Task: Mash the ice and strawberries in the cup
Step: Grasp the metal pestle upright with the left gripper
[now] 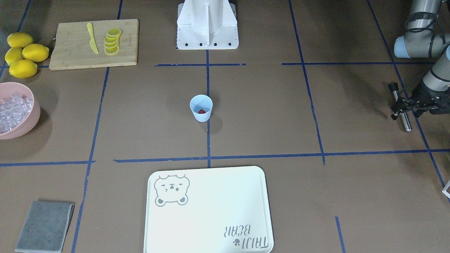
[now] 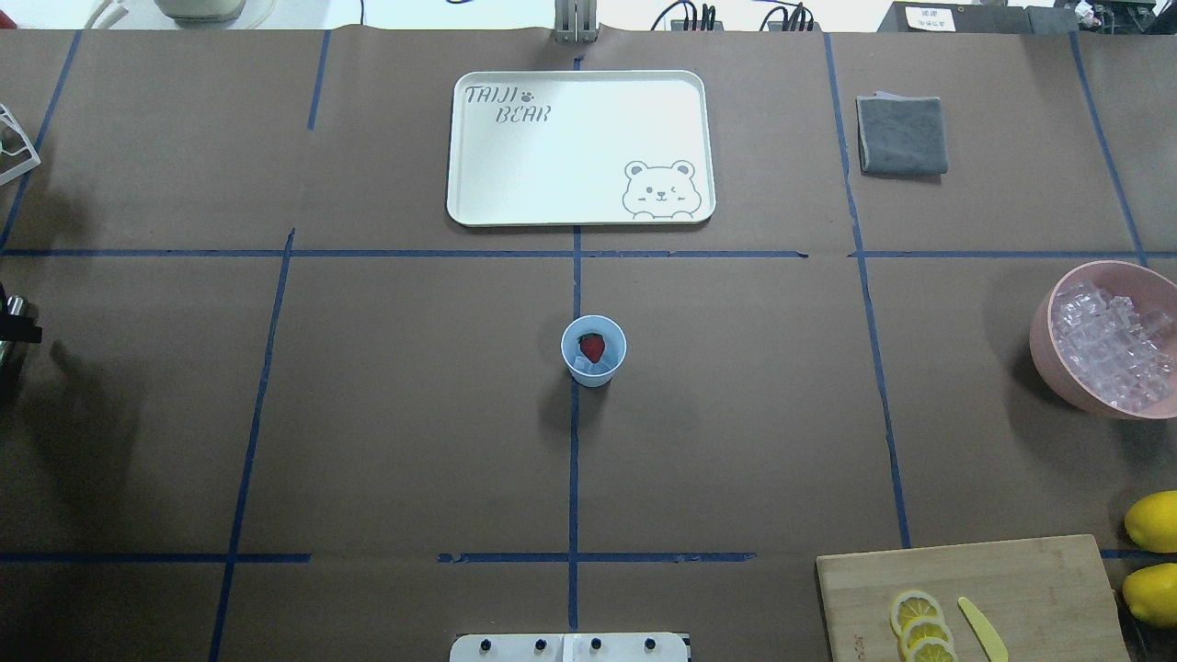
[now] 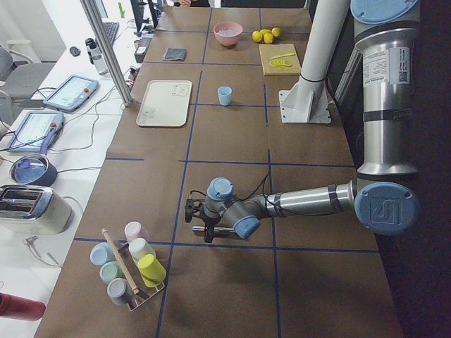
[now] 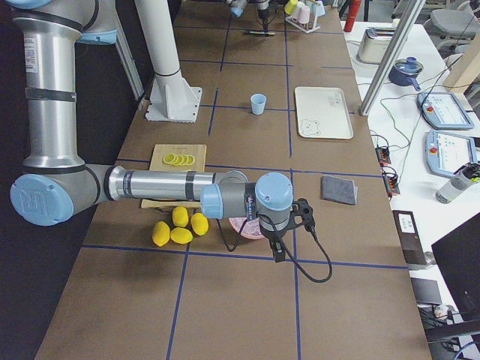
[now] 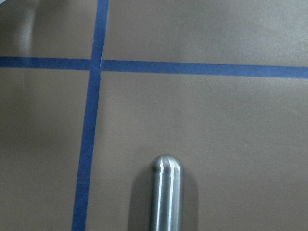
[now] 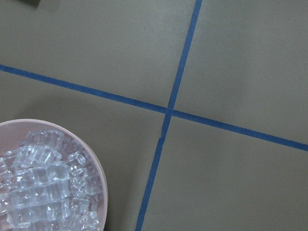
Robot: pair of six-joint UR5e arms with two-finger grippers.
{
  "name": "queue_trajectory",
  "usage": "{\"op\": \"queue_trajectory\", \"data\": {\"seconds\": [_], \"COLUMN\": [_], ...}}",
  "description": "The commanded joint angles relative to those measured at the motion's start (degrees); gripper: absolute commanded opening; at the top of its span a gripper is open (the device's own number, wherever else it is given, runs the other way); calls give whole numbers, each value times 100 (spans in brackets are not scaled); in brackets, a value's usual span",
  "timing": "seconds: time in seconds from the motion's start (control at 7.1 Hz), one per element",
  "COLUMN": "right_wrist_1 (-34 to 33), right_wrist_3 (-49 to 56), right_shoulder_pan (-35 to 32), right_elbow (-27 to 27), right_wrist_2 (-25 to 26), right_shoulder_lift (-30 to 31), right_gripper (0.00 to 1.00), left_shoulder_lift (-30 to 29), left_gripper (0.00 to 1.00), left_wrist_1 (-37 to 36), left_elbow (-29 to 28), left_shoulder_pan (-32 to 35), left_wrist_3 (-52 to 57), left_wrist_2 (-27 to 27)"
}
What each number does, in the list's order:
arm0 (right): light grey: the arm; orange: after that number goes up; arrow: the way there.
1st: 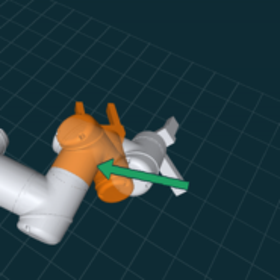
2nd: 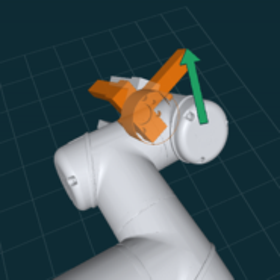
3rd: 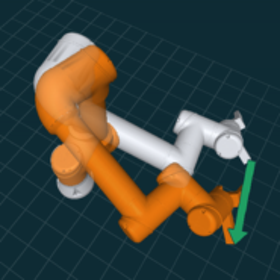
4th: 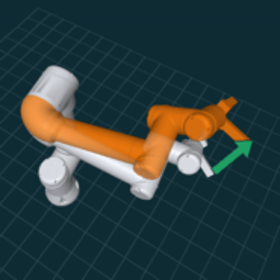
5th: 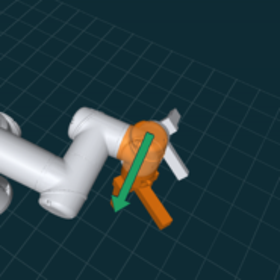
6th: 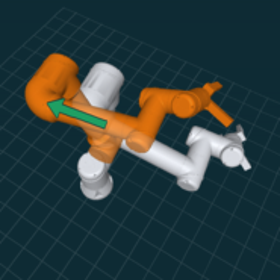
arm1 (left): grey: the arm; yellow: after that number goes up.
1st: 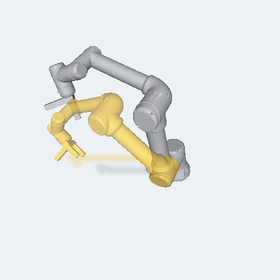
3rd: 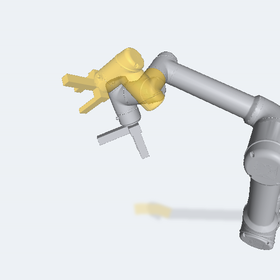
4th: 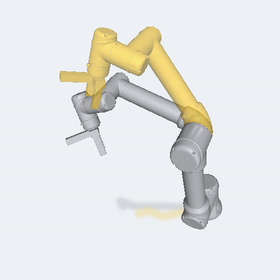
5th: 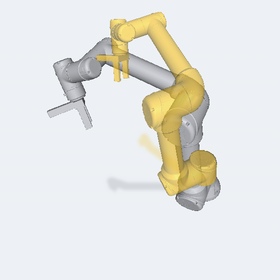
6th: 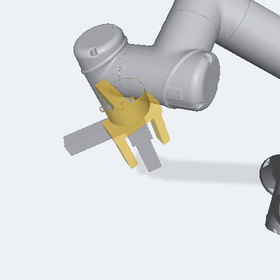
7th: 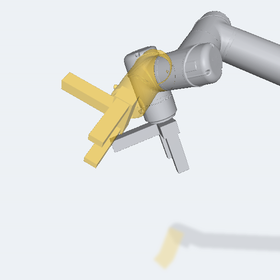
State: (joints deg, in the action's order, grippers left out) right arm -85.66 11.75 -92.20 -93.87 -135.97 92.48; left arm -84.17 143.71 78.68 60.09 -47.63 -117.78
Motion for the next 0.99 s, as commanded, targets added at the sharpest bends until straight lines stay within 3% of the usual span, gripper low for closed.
{"op": "queue_trajectory", "data": {"seconds": [0.0, 0.14, 0.28, 0.56, 0.7, 0.85], "right_wrist_1": [-3, -3, -3, -3, -3, -12], "right_wrist_3": [-6, -6, -6, -6, -6, -6], "right_shoulder_pan": [0, 0, 0, 0, 0, 0], "right_elbow": [0, -9, -9, -9, -9, -9], "right_wrist_2": [0, 0, 0, 0, 0, 0], "right_shoulder_lift": [-2, -2, -10, -2, -10, -10], "right_gripper": [99, 99, 99, 99, 99, 99], "left_shoulder_lift": [-3, -3, 6, 6, 23, 50], "left_gripper": [93, 80, 53, 9, 1, 0], "left_wrist_1": [-10, -10, -10, -36, -45, -62], "left_elbow": [-28, -28, -28, -2, 42, 207], "left_shoulder_pan": [3, 3, 3, 3, 12, 29], "left_wrist_3": [-27, -44, -36, -18, -1, 8], "left_wrist_2": [-8, -26, -35, -44, -52, -148]}}
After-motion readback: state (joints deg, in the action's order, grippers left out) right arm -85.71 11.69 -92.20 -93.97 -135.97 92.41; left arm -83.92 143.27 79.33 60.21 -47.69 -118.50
